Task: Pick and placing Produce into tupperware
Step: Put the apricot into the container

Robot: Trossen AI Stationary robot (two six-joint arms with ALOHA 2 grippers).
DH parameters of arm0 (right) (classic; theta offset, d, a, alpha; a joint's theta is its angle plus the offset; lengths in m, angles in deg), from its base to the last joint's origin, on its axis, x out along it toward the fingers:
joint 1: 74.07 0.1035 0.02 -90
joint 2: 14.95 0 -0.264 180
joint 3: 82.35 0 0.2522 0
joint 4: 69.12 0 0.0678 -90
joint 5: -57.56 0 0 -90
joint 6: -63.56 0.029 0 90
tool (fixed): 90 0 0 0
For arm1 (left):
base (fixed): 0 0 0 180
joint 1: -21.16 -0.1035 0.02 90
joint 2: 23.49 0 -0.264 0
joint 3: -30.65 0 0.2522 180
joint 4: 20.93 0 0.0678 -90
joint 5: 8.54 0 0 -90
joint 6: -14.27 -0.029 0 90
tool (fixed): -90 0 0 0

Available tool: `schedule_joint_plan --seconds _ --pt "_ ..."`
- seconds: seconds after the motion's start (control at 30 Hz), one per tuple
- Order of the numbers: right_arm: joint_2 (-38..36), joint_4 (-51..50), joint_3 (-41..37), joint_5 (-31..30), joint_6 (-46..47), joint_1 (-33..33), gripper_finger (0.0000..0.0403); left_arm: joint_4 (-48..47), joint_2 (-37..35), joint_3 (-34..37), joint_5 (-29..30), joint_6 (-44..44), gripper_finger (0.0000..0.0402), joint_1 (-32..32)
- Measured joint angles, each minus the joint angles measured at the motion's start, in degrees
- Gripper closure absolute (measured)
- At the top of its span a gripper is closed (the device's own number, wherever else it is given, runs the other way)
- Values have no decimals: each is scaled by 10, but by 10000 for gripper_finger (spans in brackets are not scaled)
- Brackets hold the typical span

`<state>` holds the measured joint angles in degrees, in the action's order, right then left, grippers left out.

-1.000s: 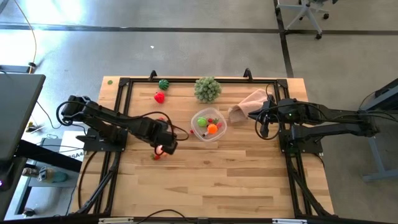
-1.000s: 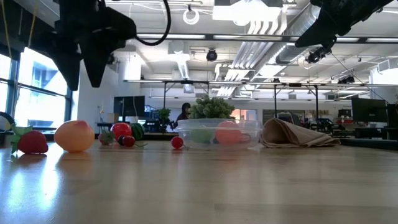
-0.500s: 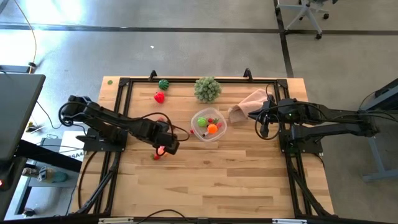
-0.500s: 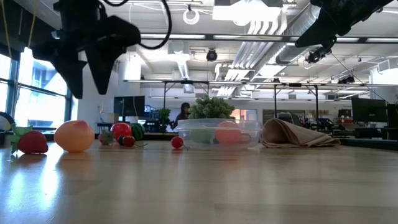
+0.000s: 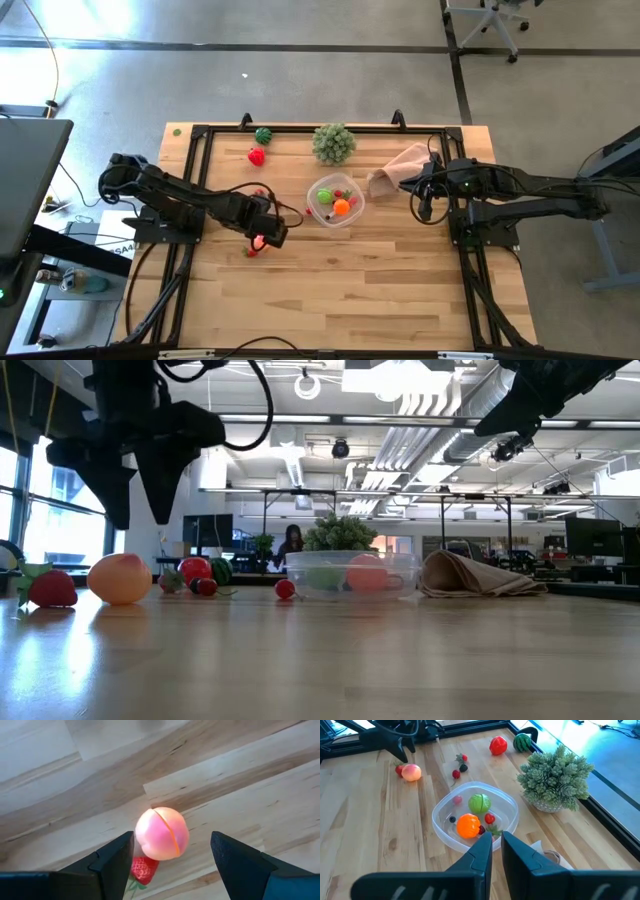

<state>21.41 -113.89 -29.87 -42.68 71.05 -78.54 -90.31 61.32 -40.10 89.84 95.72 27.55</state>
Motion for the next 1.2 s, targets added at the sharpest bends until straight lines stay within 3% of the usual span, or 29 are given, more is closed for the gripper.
schedule_joint_plan --seconds 0.23,1.2 --pt "0 0 0 1 0 0 373 1 44 0 -36 13 149 0" --pt "0 0 0 1 0 0 373 54 104 15 -69 14 149 0"
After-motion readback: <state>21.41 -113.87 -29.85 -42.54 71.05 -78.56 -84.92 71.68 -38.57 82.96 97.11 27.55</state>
